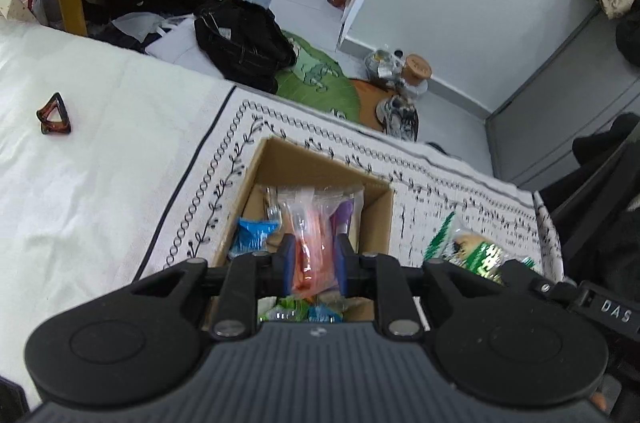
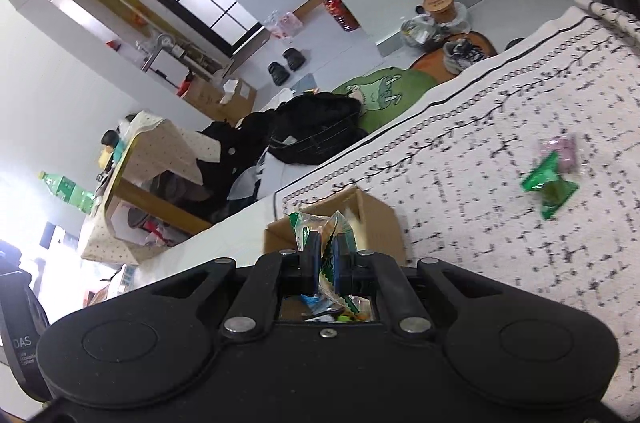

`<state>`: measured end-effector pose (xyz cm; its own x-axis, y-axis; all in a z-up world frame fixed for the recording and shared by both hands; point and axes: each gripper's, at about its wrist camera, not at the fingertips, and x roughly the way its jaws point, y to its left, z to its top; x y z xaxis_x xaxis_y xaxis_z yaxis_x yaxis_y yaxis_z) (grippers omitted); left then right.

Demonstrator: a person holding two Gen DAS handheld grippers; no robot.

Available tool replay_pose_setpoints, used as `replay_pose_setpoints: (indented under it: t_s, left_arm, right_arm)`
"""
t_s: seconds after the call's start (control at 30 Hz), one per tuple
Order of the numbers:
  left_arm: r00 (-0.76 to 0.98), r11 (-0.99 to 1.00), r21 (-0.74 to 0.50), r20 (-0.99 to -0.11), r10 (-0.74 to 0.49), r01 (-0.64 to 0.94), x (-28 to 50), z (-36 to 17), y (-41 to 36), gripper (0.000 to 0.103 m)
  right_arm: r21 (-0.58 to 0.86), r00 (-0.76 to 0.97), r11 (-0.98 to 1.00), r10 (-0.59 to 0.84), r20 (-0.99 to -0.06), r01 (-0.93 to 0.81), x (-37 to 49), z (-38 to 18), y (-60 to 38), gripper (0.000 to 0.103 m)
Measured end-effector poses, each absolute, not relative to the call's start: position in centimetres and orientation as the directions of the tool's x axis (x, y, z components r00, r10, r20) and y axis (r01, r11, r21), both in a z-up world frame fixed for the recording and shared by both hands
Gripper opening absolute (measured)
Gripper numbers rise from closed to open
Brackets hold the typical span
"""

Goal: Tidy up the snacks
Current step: 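Carry both packets into the cardboard box and open both tools, then move both open tools back to the last two snacks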

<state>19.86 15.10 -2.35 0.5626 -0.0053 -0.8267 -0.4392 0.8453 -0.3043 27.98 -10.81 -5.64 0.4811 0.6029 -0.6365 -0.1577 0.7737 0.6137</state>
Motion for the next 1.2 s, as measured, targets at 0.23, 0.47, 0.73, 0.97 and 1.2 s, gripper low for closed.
replay_pose_setpoints:
  t_s: [0.23, 0.47, 0.73, 0.97, 1.2]
  left_arm:
    - [0.560, 0.842, -0.282, -0.828, 0.028, -0.460, 19.8, -1.1, 17.4, 0.032]
    - [0.548, 0.830, -0.245, -0.832, 0.086, -0.502, 19.3, 0.0, 20.1, 0.054]
    - [0.525, 0.827, -0.216, -0.844, 0.109, -0.519, 18.8, 0.4, 20.6, 0.074]
    - [0.511, 0.846, -0.201, -0.854, 0.096, -0.494, 18.9, -0.3, 18.8, 0.082]
    - [0.536, 0.870, -0.194, -0.839, 0.092, -0.453, 18.5, 0.0, 16.0, 0.101]
  right_arm:
    - [0.600, 0.454, 0.780, 0.606, -0.654, -0.177, 28.5, -5.4, -7.5, 0.006]
    - [0.607, 0.440, 0.767, 0.628, -0.641, -0.210, 29.4, -4.4, -4.5, 0.007]
    - [0.622, 0.432, 0.755, 0.641, -0.635, -0.207, 29.9, -4.1, -4.1, 0.035]
    - [0.552, 0.461, 0.810, 0.574, -0.677, -0.199, 28.6, -3.9, -7.1, 0.059]
    - [0.481, 0.509, 0.861, 0.493, -0.705, -0.168, 28.0, -3.3, -11.5, 0.080]
